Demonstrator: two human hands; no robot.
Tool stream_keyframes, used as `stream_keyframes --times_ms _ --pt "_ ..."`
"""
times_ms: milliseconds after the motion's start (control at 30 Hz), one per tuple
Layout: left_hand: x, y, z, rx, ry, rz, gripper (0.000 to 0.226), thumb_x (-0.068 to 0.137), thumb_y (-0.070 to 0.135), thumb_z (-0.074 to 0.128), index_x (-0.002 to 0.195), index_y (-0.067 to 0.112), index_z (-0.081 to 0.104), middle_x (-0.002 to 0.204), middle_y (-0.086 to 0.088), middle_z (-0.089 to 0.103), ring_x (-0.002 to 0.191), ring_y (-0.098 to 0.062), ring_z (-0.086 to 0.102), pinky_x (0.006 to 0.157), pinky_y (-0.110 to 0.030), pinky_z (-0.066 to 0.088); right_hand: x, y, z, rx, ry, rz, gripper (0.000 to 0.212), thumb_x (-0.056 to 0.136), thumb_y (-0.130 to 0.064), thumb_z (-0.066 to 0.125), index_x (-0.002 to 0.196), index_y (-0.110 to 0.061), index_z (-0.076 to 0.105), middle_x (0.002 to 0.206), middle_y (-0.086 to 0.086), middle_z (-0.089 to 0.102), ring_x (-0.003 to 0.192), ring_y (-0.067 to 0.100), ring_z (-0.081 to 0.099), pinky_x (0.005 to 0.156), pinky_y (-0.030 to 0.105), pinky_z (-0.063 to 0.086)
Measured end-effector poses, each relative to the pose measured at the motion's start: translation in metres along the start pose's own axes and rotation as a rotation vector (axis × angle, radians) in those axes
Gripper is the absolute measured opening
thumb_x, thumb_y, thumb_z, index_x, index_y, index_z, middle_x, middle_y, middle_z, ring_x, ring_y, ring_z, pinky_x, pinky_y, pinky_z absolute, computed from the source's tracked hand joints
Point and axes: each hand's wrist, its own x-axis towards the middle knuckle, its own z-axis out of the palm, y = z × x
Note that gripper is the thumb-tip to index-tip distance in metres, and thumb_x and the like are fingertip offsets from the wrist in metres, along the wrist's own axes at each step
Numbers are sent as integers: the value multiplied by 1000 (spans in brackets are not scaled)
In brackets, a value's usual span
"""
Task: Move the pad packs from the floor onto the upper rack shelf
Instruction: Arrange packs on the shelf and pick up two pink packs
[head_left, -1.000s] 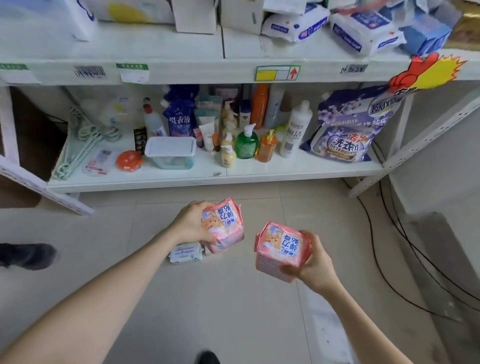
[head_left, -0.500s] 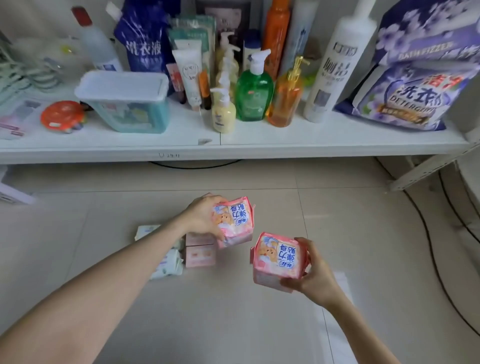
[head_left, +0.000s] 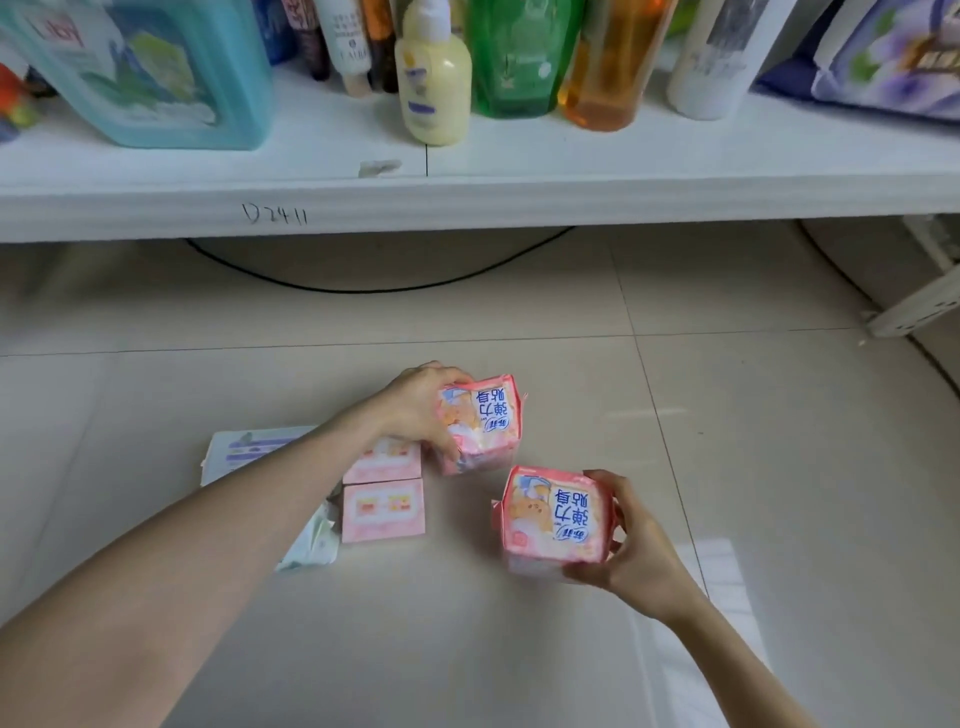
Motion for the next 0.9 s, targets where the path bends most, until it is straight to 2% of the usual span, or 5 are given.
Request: stream_keyframes --times_ms 300,400,567,767,900 --pt "6 -15 13 5 -79 9 98 45 21 95 131 30 51 119 6 48 108 -10 49 93 -25 44 4 28 30 18 -88 1 92 56 -7 89 130 -33 40 106 -20 60 91 6 58 67 21 51" --pt "10 -18 9 -40 -128 -8 90 55 21 92 134 30 50 123 7 49 111 -11 52 97 -26 45 6 27 38 21 -120 9 110 59 -6 88 144 -34 25 119 -16 55 101 5 56 76 18 52" --pt "17 -26 6 -119 -161 -43 75 68 23 87 134 31 52 126 7 58 113 -13 57 99 -29 47 19 22 51 29 -169 33 126 61 -3 87 152 -31 5 134 -28 38 111 -11 50 81 11 49" --pt "19 -31 4 -141 -198 -54 74 71 17 85 136 29 51 126 6 59 113 -13 58 95 -27 49 33 11 65 43 -148 35 126 63 -3 86 152 -31 2 121 -39 40 108 -18 48 86 16 51" --pt "18 -29 3 -137 -223 -57 74 73 16 84 137 29 50 127 7 59 113 -14 58 96 -31 50 38 12 69 14 -129 31 123 62 -3 86 152 -30 7 118 -30 50 108 -13 52 84 21 53"
